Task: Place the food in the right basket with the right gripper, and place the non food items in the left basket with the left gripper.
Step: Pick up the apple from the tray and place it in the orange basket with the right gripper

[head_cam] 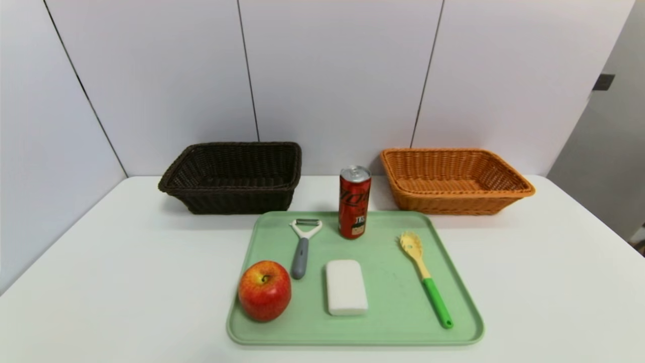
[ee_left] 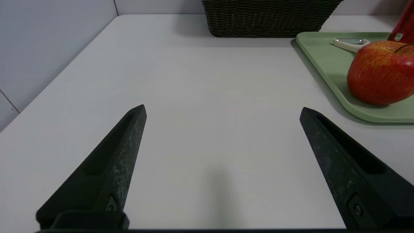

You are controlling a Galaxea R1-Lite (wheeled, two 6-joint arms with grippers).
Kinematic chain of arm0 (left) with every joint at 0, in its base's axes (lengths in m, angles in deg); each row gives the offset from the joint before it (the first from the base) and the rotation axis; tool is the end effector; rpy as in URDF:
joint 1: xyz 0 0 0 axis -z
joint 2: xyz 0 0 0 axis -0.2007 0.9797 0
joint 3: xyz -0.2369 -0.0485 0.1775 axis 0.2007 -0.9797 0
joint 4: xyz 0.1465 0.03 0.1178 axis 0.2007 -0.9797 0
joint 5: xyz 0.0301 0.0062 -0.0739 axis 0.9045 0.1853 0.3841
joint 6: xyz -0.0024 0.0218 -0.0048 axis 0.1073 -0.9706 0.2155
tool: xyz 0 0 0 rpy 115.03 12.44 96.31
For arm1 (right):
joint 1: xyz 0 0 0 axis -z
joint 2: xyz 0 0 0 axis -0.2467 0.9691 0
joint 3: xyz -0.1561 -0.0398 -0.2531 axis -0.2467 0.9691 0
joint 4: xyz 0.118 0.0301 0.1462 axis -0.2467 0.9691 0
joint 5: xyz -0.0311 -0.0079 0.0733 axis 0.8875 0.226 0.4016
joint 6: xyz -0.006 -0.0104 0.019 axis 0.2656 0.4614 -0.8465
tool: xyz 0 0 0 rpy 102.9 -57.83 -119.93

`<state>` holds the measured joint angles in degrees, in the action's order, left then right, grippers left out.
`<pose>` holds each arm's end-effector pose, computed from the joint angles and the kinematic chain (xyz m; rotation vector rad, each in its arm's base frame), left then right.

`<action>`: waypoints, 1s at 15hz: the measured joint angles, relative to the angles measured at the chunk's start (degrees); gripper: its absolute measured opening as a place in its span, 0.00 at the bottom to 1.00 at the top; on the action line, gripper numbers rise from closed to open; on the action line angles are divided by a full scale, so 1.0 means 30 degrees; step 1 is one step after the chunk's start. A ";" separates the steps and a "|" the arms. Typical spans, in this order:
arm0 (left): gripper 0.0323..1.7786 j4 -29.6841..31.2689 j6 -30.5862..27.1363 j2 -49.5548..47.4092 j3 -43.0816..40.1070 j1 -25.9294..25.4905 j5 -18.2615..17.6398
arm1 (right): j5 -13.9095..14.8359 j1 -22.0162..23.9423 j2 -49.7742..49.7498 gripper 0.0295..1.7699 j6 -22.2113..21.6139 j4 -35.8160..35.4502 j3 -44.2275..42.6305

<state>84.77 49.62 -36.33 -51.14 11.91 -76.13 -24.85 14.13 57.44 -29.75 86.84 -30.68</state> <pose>-0.0229 0.0004 0.0800 -0.0252 -0.0444 0.0002 -0.0230 0.0009 0.0754 -0.1103 -0.0039 0.0447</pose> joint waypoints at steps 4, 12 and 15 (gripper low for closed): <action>0.95 -0.0024 -0.0146 0.0000 0.0000 0.0000 0.0049 | 0.0138 0.0000 0.0000 0.97 -0.0439 -0.0313 -0.0033; 0.95 -0.2503 -0.0028 0.4563 0.6806 0.0008 -0.1491 | -0.1178 -0.0093 0.3828 0.97 -0.1268 0.2719 -0.6542; 0.95 -0.2556 0.0744 0.8907 1.1154 0.0037 -0.1723 | -0.1398 -0.0191 0.8542 0.97 -0.2767 0.3019 -1.0557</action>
<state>77.11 51.85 -9.61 -17.68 12.02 -81.29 -29.04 13.55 83.07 -38.05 95.90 -62.35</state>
